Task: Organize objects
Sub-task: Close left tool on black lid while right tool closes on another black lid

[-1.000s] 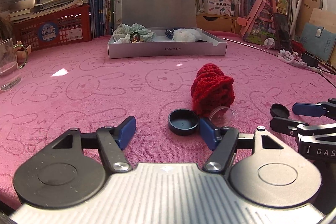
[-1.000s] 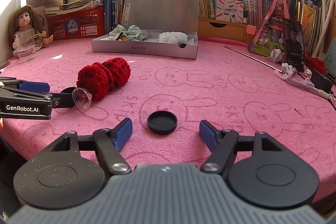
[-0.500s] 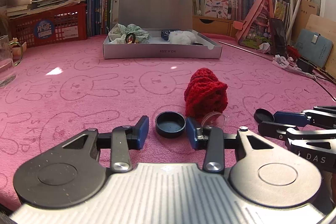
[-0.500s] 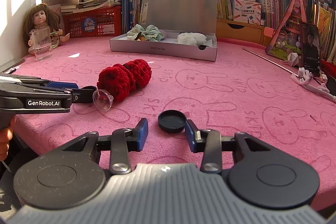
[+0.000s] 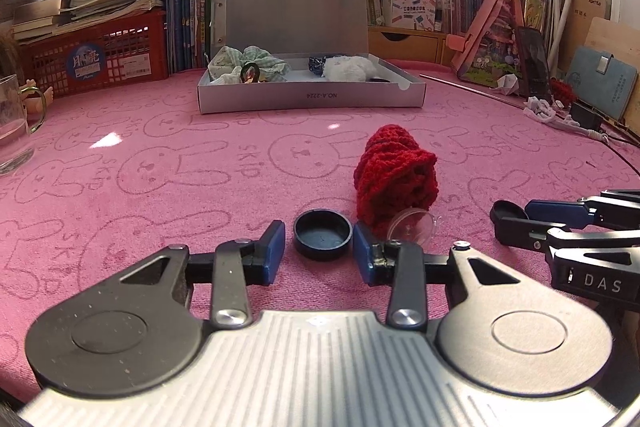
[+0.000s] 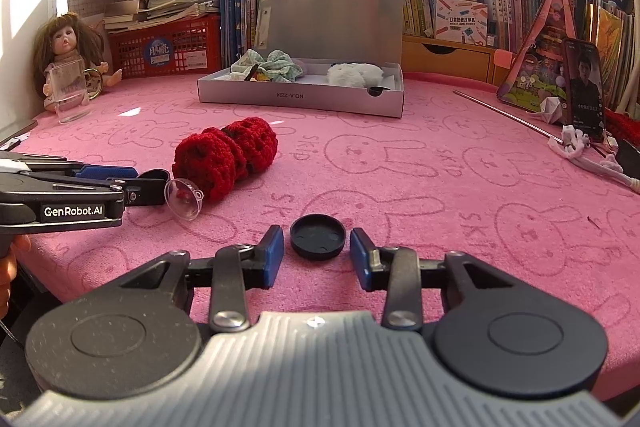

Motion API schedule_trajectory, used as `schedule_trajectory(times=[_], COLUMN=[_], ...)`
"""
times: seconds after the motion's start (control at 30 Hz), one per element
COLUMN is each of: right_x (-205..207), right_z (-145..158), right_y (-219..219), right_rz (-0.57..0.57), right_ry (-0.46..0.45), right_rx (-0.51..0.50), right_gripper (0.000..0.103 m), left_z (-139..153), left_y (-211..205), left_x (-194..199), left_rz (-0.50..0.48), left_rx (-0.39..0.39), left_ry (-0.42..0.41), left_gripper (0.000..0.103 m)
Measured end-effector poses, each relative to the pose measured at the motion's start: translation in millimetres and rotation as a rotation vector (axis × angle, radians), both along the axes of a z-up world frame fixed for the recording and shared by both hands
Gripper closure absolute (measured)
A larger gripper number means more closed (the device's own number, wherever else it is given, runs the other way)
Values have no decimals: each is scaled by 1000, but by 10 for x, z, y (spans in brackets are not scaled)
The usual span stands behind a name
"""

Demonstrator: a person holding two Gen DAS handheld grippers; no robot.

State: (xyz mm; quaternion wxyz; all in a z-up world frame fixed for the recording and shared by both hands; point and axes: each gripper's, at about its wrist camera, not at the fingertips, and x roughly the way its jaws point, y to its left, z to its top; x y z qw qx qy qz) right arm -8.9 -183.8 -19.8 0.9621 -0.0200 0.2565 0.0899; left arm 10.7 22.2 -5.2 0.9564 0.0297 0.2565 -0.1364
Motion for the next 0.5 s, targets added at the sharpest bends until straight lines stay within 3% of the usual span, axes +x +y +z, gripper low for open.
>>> schedule_trajectory(times=[0.1, 0.17, 0.23, 0.5], right_x=[10, 19, 33, 83], right_z=[1, 14, 30, 151], right_y=[12, -2, -19, -39], right_rz=[4, 3, 4, 2], right_ry=[1, 10, 16, -30], right_rx=[0, 25, 47, 37], right_gripper=[57, 67, 67, 67], left_z=[0, 8, 23, 128], left_y=[-1, 11, 25, 66], left_x=[6, 25, 39, 107], left_rz=[0, 5, 9, 25], left_rx=[-7, -20, -29, -39], left_ry=[4, 12, 15, -7], left_gripper=[60, 60, 65, 65])
